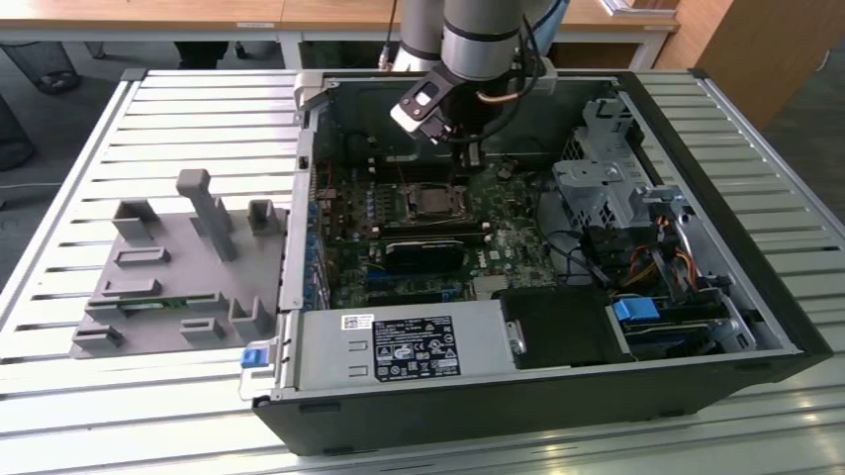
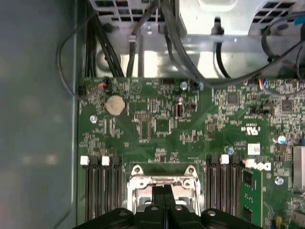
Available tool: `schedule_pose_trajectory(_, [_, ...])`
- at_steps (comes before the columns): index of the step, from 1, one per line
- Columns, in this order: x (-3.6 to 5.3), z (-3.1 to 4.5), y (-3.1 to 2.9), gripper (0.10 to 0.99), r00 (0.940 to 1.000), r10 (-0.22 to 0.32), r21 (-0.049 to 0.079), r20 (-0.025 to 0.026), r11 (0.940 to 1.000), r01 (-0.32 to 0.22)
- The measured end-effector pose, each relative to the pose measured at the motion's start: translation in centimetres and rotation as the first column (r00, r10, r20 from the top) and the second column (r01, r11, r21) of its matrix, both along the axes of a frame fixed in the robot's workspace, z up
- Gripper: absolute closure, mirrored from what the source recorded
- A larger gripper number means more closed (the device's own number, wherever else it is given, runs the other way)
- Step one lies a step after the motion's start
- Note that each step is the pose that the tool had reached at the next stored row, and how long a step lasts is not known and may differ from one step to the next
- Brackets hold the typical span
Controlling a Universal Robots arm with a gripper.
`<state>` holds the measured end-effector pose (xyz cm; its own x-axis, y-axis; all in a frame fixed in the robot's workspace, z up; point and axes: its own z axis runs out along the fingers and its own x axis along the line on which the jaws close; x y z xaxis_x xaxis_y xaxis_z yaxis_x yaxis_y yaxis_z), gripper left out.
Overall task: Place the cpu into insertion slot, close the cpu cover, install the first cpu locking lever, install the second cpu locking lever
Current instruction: 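Close the cpu cover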
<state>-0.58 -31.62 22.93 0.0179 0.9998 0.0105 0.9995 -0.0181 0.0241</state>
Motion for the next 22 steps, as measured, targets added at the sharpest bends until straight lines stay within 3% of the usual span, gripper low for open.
schedule_pose_trajectory(13, [-3.5, -0.86, 0.0, 0.98, 1.0, 0.0, 0.0, 0.0001, 1.0, 0.0])
schedule_pose_trajectory(22, [-4.77, -1.78, 0.0, 0.98, 1.0, 0.0, 0.0, 0.0, 1.0, 0.0])
